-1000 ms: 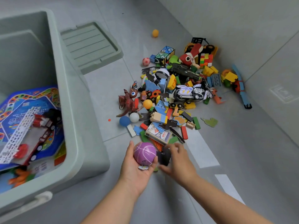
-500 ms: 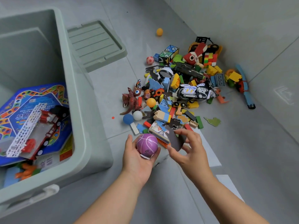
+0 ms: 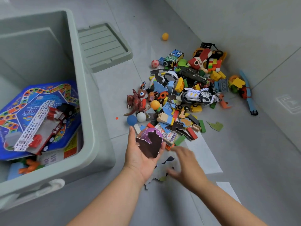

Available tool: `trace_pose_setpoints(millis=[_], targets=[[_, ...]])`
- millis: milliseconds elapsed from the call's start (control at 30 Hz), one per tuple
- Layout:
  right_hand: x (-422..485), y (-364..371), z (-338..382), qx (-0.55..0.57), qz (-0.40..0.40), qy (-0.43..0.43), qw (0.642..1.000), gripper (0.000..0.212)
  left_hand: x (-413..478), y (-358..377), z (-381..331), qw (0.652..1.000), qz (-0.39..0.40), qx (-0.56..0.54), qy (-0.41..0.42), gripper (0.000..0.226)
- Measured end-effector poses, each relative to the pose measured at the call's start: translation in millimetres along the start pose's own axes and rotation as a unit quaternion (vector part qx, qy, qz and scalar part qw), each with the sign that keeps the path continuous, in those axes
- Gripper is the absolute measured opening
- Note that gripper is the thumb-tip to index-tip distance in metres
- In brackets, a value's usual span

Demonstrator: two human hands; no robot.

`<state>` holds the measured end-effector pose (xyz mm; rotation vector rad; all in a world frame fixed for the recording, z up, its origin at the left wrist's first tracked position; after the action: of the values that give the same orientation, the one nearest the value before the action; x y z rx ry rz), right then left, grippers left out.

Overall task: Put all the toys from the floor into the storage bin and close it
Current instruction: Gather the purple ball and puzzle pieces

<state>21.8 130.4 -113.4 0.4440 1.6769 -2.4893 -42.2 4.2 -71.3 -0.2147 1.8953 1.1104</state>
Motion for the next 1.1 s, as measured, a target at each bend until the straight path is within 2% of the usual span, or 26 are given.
trace_pose_setpoints(millis=[33, 67, 167, 300, 367, 400, 433, 500, 567, 600, 667, 733, 867, 967, 1033, 1100], targets=[[2.7, 22.1, -3.1, -0.066, 0.078, -0.040, 0.994, 0.070, 0.1, -0.3, -0.7, 1.000, -0.006, 0.003, 0.005, 0.060], [4.6, 38.2, -3.3, -0.112, 0.116, -0.081, 0.984, 0.072, -0.1, -0.8, -1.5, 1.000, -0.013, 0.007, 0.011, 0.060], [13.6, 52.5, 1.0, -0.174, 0.090, -0.133, 0.972, 0.064, -1.7, -1.9, -3.5, 0.999, -0.025, 0.007, 0.025, 0.060], [17.0, 50.7, -7.5, -0.154, 0.080, -0.093, 0.980, 0.062, -5.5, 0.7, -6.6, 0.999, -0.028, 0.000, 0.038, 0.055], [12.0, 43.8, -18.7, -0.074, 0.049, -0.020, 0.996, 0.059, -4.5, 2.0, -8.2, 0.999, -0.028, -0.004, 0.042, 0.057], [7.5, 34.8, -24.6, 0.002, 0.012, 0.037, 0.999, 0.055, -4.3, 2.3, -8.7, 0.999, -0.030, -0.004, 0.044, 0.057], [1.8, 21.9, -28.8, 0.093, -0.037, 0.098, 0.990, 0.051, -4.3, 2.1, -8.9, 0.998, -0.034, -0.002, 0.047, 0.057], [-10.1, -6.4, -31.5, 0.281, -0.149, 0.162, 0.934, 0.048, -4.7, 1.3, -7.6, 0.998, -0.043, 0.006, 0.051, 0.059], [-17.9, -42.9, -16.2, 0.393, -0.234, 0.118, 0.881, 0.047, -7.9, 4.3, -3.6, 0.998, -0.042, 0.012, 0.046, 0.060], [-19.8, -62.6, -2.0, 0.407, -0.252, 0.077, 0.874, 0.048, -11.0, 9.1, -0.5, 0.999, -0.033, 0.013, 0.040, 0.062], [-19.2, -96.4, 31.3, 0.377, -0.261, 0.001, 0.889, 0.054, -22.0, 27.4, 7.2, 1.000, 0.015, 0.017, 0.018, 0.065], [-15.3, -121.2, 62.7, 0.334, -0.251, -0.056, 0.907, 0.058, -42.6, 53.8, 8.8, 0.996, 0.083, 0.009, 0.014, 0.068], [-4.7, -175.6, 122.4, 0.331, -0.222, -0.125, 0.909, 0.057, -95.5, 103.8, -27.5, 0.982, 0.169, -0.032, 0.084, 0.071], [4.2, -207.5, 181.2, 0.344, -0.175, -0.195, 0.902, 0.054, -136.6, 114.7, -86.5, 0.966, 0.179, -0.020, 0.188, 0.072], [11.6, -208.1, 225.6, 0.387, -0.081, -0.216, 0.893, 0.047, -156.0, 104.1, -126.5, 0.957, 0.164, -0.010, 0.240, 0.065], [21.0, -189.4, 266.7, 0.384, 0.009, -0.193, 0.903, 0.040, -163.4, 79.9, -163.6, 0.959, 0.117, -0.022, 0.256, 0.061]])
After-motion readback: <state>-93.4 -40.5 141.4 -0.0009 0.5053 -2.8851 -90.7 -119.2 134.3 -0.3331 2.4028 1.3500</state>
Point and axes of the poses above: each hand's wrist, its own x-axis towards the middle knuckle, its own y-axis out of the palm, z = x × y, the point moved 4 cm from there along x, towards the middle knuckle, and after that the axes turned 10 degrees about -x, right-handed, at the moved point
